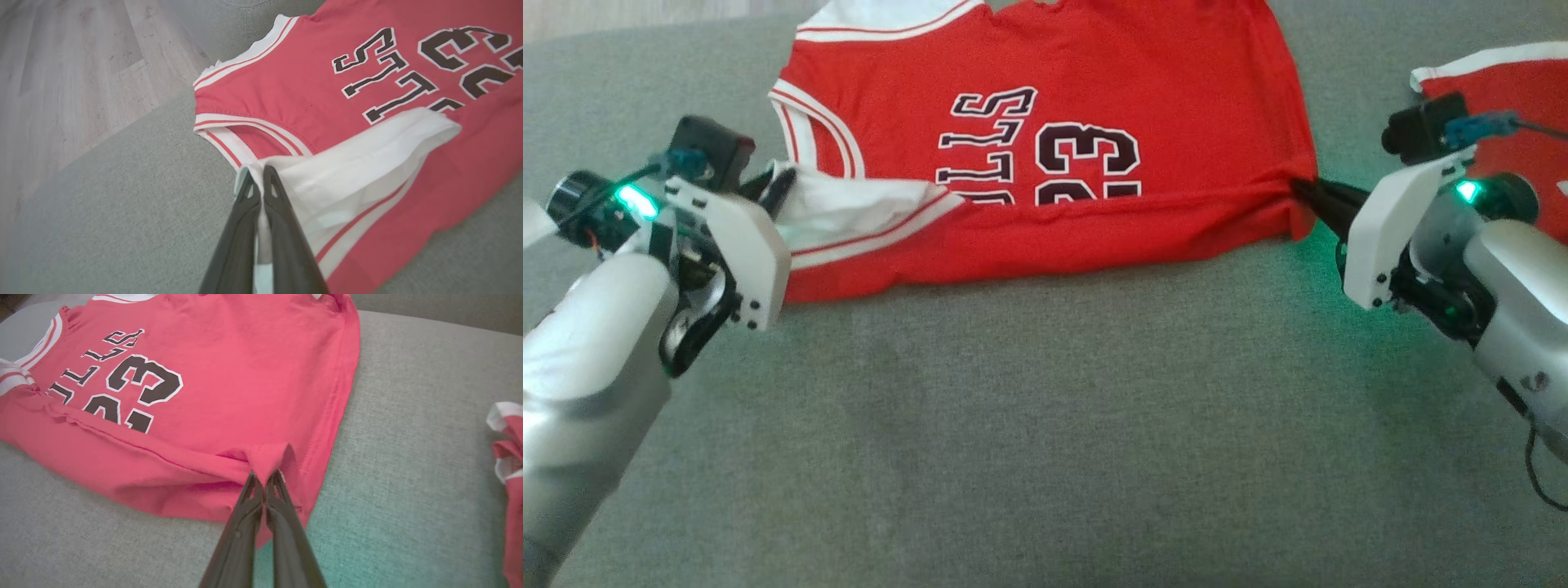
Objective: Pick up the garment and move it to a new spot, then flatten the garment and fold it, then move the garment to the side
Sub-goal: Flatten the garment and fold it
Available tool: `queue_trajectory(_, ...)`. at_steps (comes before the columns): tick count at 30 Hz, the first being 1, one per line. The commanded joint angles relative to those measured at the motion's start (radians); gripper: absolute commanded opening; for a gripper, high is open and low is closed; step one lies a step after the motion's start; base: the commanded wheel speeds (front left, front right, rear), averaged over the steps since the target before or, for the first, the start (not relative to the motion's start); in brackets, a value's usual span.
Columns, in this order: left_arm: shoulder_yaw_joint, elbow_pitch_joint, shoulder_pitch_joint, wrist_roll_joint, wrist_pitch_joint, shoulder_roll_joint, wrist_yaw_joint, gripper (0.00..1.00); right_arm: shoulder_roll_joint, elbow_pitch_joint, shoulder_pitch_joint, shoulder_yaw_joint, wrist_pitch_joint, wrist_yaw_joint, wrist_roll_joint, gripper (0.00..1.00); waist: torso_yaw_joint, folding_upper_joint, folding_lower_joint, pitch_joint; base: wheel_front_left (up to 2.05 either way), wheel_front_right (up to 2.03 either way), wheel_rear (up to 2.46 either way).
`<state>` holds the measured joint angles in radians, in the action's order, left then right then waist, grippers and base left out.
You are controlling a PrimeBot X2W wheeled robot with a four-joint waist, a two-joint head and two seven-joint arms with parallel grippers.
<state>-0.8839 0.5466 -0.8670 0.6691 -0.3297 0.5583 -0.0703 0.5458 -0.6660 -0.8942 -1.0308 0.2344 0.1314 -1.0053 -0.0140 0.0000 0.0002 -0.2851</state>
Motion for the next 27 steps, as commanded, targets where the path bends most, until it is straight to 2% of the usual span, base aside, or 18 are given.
queue_trajectory(1, 0.04, -0.011, -0.067, -0.008, 0.014, 0.034, 0.007, 0.0, 0.009, 0.009, -0.019, 0.005, -0.014, -0.001, 0.008, 0.0, -0.003, 0.0, -0.0002, -0.008, 0.0, 0.0, 0.0)
queue_trajectory(2, 0.043, 0.008, -0.078, -0.015, 0.031, 0.024, 0.015, 0.01, 0.006, -0.005, -0.028, 0.008, -0.022, -0.001, 0.012, 0.0, -0.004, 0.0, -0.0002, -0.014, 0.0, 0.0, 0.0)
queue_trajectory(3, 0.046, 0.027, -0.089, -0.024, 0.052, 0.015, 0.026, 0.91, 0.002, -0.02, -0.039, 0.012, -0.04, -0.001, 0.023, 0.38, -0.004, 0.0, -0.0002, -0.019, 0.0, 0.0, 0.0)
queue_trajectory(4, 0.049, 0.047, -0.1, -0.033, 0.075, 0.004, 0.039, 1.0, -0.003, -0.037, -0.049, 0.017, -0.058, -0.001, 0.033, 1.0, -0.004, 0.0, -0.0002, -0.023, 0.0, 0.0, 0.0)
queue_trajectory(7, 0.064, 0.101, -0.124, -0.052, 0.157, -0.026, 0.077, 1.0, -0.024, -0.083, -0.07, 0.043, -0.121, -0.001, 0.048, 1.0, -0.004, 0.0, -0.0002, -0.027, 0.0, 0.0, 0.0)
queue_trajectory(12, 0.15, 0.15, -0.141, -0.044, 0.407, -0.085, 0.172, 1.0, -0.064, -0.153, -0.089, 0.135, -0.312, -0.001, 0.055, 1.0, 0.005, 0.0, -0.0002, -0.004, 0.0, 0.0, 0.0)
queue_trajectory(15, 0.202, 0.15, -0.119, -0.02, 0.539, -0.118, 0.204, 1.0, -0.097, -0.195, -0.085, 0.203, -0.44, -0.001, 0.063, 1.0, 0.012, 0.0, -0.0002, 0.023, 0.0, 0.0, 0.0)
queue_trajectory(19, 0.263, 0.094, -0.051, -0.013, 0.588, -0.144, 0.236, 1.0, -0.151, -0.211, -0.068, 0.331, -0.494, -0.001, 0.106, 1.0, 0.017, 0.0, -0.0002, 0.064, 0.0, 0.0, 0.0)
queue_trajectory(21, 0.305, 0.022, -0.001, -0.037, 0.59, -0.15, 0.261, 1.0, -0.179, -0.164, -0.046, 0.456, -0.495, -0.001, 0.161, 1.0, 0.018, 0.0, -0.0002, 0.08, 0.0, 0.0, 0.0)
queue_trajectory(27, 0.446, -0.187, 0.241, -0.123, 0.591, -0.199, 0.314, 1.0, -0.327, 0.043, 0.18, 0.787, -0.496, -0.001, 0.471, 1.0, 0.016, 0.0, -0.0002, 0.129, 0.0, 0.0, 0.0)
